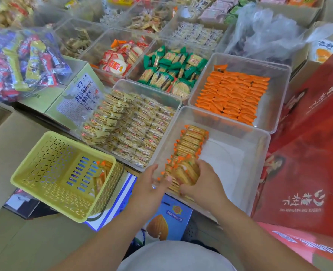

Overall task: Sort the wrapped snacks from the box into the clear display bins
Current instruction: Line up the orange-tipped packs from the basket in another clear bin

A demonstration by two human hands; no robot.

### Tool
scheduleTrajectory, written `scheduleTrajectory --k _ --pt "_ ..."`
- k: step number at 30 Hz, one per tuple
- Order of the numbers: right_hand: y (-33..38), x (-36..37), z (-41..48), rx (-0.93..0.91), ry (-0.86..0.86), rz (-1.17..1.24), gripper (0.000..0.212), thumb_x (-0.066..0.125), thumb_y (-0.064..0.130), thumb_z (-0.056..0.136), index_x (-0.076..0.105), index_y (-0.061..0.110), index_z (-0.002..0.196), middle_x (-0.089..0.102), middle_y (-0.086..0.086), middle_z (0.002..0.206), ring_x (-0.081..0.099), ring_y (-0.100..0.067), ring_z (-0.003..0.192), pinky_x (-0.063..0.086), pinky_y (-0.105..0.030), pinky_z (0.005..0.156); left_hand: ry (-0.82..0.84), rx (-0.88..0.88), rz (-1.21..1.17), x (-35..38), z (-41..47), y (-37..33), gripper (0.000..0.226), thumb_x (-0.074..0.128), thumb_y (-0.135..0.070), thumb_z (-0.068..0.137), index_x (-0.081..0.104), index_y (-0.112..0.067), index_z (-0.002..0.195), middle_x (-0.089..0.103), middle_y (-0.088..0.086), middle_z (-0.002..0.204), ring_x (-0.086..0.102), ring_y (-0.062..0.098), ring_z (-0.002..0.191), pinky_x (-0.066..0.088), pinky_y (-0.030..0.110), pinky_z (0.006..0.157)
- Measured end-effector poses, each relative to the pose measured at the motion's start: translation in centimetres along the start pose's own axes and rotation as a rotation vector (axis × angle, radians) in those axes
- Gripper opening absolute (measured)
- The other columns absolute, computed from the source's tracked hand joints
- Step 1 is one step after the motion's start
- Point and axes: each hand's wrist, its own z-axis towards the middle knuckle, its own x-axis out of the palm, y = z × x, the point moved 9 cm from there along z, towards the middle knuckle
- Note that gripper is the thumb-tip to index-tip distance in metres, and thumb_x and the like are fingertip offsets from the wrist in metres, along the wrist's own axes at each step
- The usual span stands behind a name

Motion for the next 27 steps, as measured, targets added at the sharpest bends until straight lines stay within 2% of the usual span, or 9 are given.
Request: scheduleTrajectory --k 1,3,5,7,12,18,20,24,27 --pt "-0.9 -1.3 1.1 0.014 -0.055 -0.049 0.090 0.075 0.048 0.053 0.046 0.027 0.136 0.045 0.013 0.110 0.052 -0.009 0.099 0.041 -0.024 0.077 -0.044 0.077 0.152 -0.5 0.4 -0.1 0.061 0.067 -0.049 0.094 0.043 -0.036 0.148 0.043 -0.008 0.143 0.046 -0.012 0.115 0.040 0.035 0.104" --pt "-3.0 -3.9 3.4 0.052 -0.174 -0.173 0.082 0.081 0.043 0.060 0.048 0.024 0.133 0.050 0.003 0.117 0.052 -0.023 0.109 0.046 -0.036 0.083 -0.096 0.178 0.386 -0.8 0.9 0.1 0.069 0.070 -0.051 0.089 0.043 -0.029 0.149 0.039 -0.004 0.145 0.038 0.009 0.132 0.035 0.040 0.110" --pt "-5.4 -5.6 5.3 0.138 -0.251 -0.297 0.075 0.083 0.040 0.063 0.050 0.025 0.128 0.052 -0.002 0.121 0.050 -0.030 0.113 0.049 -0.042 0.085 -0.100 0.179 0.513 -0.5 1.4 0.9 0.082 0.073 -0.054 0.085 0.037 -0.026 0.154 0.030 0.001 0.158 0.027 0.025 0.144 0.030 0.045 0.117" --pt "-7.5 -6.1 6.9 0.227 -0.276 -0.386 0.073 0.082 0.034 0.064 0.049 0.025 0.128 0.051 -0.004 0.124 0.047 -0.033 0.115 0.049 -0.044 0.087 -0.071 0.159 0.573 0.0 2.0 1.6 0.098 0.075 -0.056 0.081 0.025 -0.025 0.160 0.019 0.003 0.164 0.021 0.028 0.149 0.029 0.046 0.119" --pt "-10.6 -3.8 9.0 0.289 -0.185 -0.509 0.071 0.073 0.021 0.077 0.042 0.026 0.141 0.048 -0.004 0.137 0.041 -0.035 0.122 0.044 -0.043 0.092 -0.071 0.186 0.565 0.2 2.8 2.8 0.121 0.082 -0.058 0.074 0.011 -0.019 0.163 0.011 -0.001 0.168 0.014 0.023 0.153 0.024 0.038 0.120" --pt "-10.6 -1.7 9.5 0.242 0.032 -0.374 0.089 0.075 0.039 0.074 0.037 0.023 0.153 0.047 -0.003 0.149 0.039 -0.032 0.136 0.044 -0.045 0.105 -0.026 0.130 0.481 0.0 3.1 4.6 0.129 0.084 -0.054 0.076 -0.007 -0.025 0.163 -0.008 -0.017 0.168 0.001 0.011 0.155 0.018 0.030 0.122" --pt "-10.4 -1.5 9.3 0.238 0.063 -0.318 0.083 0.069 0.044 0.080 0.036 0.023 0.154 0.048 -0.004 0.150 0.040 -0.031 0.137 0.042 -0.047 0.108 -0.018 0.118 0.442 0.0 3.2 4.9 0.129 0.085 -0.051 0.076 -0.007 -0.026 0.163 -0.009 -0.019 0.168 0.001 0.009 0.156 0.019 0.028 0.121" --pt "-9.8 -2.0 9.0 0.200 0.025 -0.603 0.059 0.050 0.049 0.097 0.034 0.038 0.152 0.040 0.003 0.155 0.031 -0.029 0.140 0.036 -0.048 0.105 -0.009 0.130 0.427 0.1 3.4 4.7 0.127 0.085 -0.048 0.078 -0.007 -0.026 0.163 -0.010 -0.019 0.168 0.004 0.010 0.156 0.021 0.024 0.117" --pt "-10.4 -2.1 8.7 0.262 0.043 -0.664 0.053 0.047 0.049 0.100 0.029 0.048 0.150 0.031 -0.003 0.151 0.030 -0.032 0.132 0.042 -0.048 0.098 0.000 0.138 0.418 0.1 3.3 4.7 0.126 0.084 -0.048 0.079 -0.007 -0.026 0.163 -0.010 -0.021 0.166 0.004 0.010 0.156 0.022 0.025 0.119"
